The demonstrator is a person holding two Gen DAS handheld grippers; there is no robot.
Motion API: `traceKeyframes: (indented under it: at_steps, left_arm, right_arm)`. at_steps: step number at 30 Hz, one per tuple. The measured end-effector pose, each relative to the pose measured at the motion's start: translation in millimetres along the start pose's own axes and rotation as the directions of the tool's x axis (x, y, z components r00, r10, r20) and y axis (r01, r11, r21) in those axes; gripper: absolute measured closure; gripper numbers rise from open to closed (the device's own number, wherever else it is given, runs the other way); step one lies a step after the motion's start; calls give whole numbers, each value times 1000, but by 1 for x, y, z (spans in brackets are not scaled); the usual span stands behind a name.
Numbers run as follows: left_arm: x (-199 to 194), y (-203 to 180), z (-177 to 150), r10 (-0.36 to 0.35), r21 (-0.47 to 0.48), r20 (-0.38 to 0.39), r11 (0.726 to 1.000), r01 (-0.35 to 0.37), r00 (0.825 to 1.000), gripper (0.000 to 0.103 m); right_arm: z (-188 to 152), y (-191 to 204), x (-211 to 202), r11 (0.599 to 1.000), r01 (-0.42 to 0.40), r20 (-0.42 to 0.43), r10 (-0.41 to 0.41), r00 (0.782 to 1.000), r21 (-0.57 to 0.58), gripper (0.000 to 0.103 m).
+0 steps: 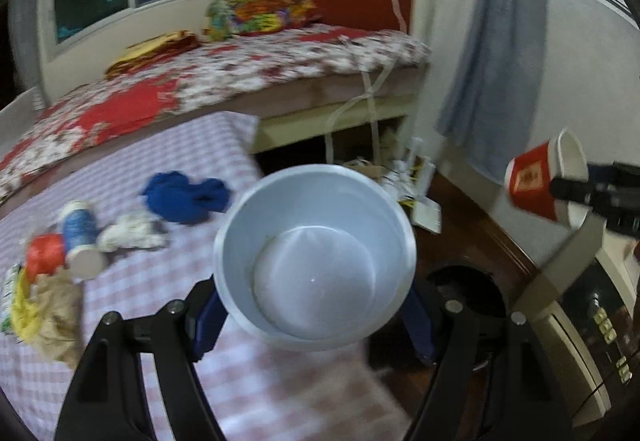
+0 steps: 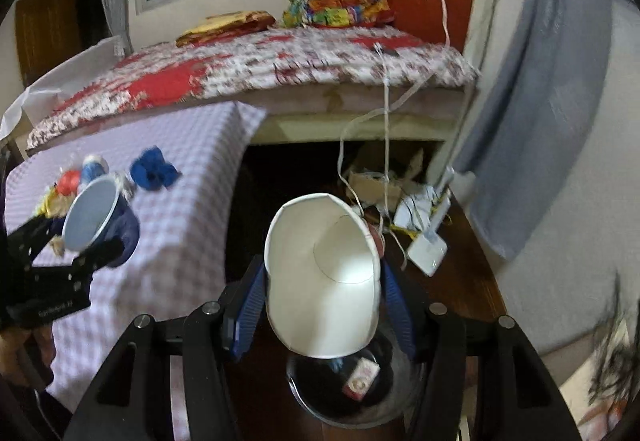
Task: Collect trash
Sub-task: 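Carry the blue bowl and red cup with both tools over the bin, then open both tools to drop the bowl and cup into the bin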
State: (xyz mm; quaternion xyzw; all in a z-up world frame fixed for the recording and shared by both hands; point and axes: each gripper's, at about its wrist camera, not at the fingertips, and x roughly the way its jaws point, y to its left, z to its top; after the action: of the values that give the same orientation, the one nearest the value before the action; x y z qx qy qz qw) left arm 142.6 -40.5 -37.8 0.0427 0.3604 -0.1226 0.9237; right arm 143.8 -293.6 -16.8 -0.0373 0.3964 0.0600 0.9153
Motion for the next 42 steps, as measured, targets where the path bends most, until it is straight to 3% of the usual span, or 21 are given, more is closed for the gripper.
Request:
traceKeyframes:
  at_steps: [9, 20, 31, 42]
  left_arm:
    - [23, -74, -19, -89, 128, -80, 987, 99, 993, 27]
    - [58, -122, -43, -143, 209, -187, 961, 181, 972, 27]
    - [113, -148, -68, -166, 193, -362, 949, 248, 917, 27]
    - [151, -161, -80, -153, 182, -465, 947, 263, 872, 27]
  right_arm:
    - [-75, -48, 12, 995, 4, -87, 5, 996, 103, 45]
    - [-114, -75, 38, 989, -27, -136, 46, 990, 143, 44]
    - [-153, -99, 87, 984, -41, -223, 79, 971, 172, 44]
    - [-163, -101, 125, 983, -83, -280, 127, 951, 164, 44]
